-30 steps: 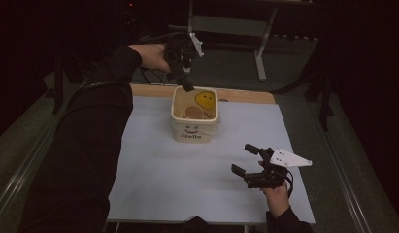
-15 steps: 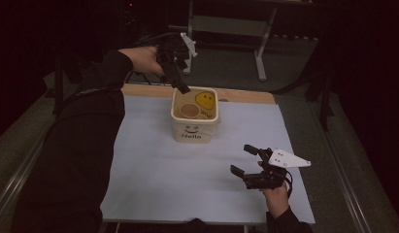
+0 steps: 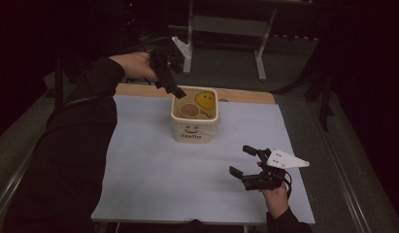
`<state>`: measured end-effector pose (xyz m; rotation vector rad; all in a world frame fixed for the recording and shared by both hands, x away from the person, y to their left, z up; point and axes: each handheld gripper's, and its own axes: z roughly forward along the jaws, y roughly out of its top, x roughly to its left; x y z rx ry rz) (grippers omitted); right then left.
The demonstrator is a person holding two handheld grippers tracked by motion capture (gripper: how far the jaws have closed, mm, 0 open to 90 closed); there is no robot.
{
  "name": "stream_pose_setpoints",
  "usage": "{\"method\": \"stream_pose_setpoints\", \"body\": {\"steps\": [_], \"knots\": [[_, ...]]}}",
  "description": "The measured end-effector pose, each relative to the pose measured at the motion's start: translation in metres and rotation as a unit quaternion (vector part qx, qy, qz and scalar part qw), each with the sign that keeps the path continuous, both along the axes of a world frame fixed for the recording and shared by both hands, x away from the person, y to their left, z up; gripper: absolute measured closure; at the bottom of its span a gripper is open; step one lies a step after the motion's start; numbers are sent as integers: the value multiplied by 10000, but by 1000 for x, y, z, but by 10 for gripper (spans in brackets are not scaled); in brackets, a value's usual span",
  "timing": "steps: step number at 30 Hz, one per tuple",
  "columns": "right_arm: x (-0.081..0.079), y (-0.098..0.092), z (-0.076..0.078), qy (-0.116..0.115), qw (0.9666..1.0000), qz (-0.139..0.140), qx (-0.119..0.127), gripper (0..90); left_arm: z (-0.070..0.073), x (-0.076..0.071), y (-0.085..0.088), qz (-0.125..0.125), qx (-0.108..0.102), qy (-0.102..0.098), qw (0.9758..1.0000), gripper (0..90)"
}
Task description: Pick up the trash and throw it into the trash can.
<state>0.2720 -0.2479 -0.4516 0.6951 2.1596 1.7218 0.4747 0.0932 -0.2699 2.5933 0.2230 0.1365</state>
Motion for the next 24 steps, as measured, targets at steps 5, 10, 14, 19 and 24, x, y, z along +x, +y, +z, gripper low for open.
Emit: {"method": "stream_pose_setpoints", "body": {"steps": [5,10,14,19,24], "knots": [[-1,1,0,-24,10000,18,-46,115,-6,-8,10,-4,-75,29,10000,5],[-2,2,1,-52,10000,8,-47,115,-13,-17,20,15,-56,103,9999,5],[-2,4,1,-38,10000,16,-69,115,-13,-26,29,74,-121,82,9999,5],[-1,5,1,-50,9999,39,-102,115,-11,-36,41,121,-210,82,9997,5],[-1,6,1,-51,9999,54,-124,115,-11,-46,52,190,-316,88,9993,5]]}}
